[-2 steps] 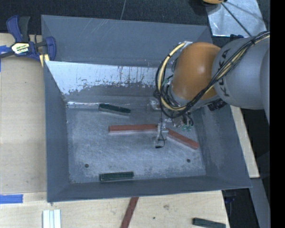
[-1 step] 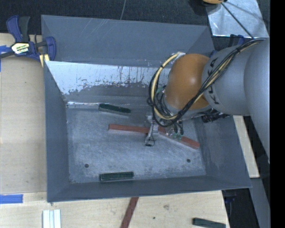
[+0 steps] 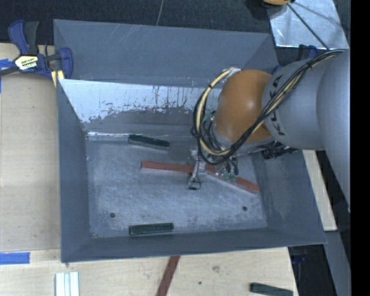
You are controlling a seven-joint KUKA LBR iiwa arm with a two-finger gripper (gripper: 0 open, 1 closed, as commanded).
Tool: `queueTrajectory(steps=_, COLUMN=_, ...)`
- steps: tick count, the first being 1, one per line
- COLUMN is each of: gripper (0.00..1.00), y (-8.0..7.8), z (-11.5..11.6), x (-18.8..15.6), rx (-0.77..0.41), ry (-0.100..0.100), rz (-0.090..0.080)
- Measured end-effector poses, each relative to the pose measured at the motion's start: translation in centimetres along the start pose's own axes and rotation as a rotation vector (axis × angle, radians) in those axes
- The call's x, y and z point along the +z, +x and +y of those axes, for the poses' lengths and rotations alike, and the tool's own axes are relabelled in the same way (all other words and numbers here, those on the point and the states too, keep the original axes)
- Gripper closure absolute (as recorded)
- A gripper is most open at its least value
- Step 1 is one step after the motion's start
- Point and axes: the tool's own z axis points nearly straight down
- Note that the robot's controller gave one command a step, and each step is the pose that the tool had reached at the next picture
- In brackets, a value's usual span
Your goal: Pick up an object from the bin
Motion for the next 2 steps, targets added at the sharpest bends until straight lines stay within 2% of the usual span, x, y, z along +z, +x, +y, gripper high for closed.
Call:
queueTrajectory(steps=1, gripper=1.00, y=1.49, z=-1.86, x=-15.87, rx=-0.099, ry=0.001, rz=-0.001)
queueTrajectory(steps=2, gripper=0.00, y=1.58, z=-1.86, x=-15.72, rx=-0.099, ry=0.001, rz=0.003)
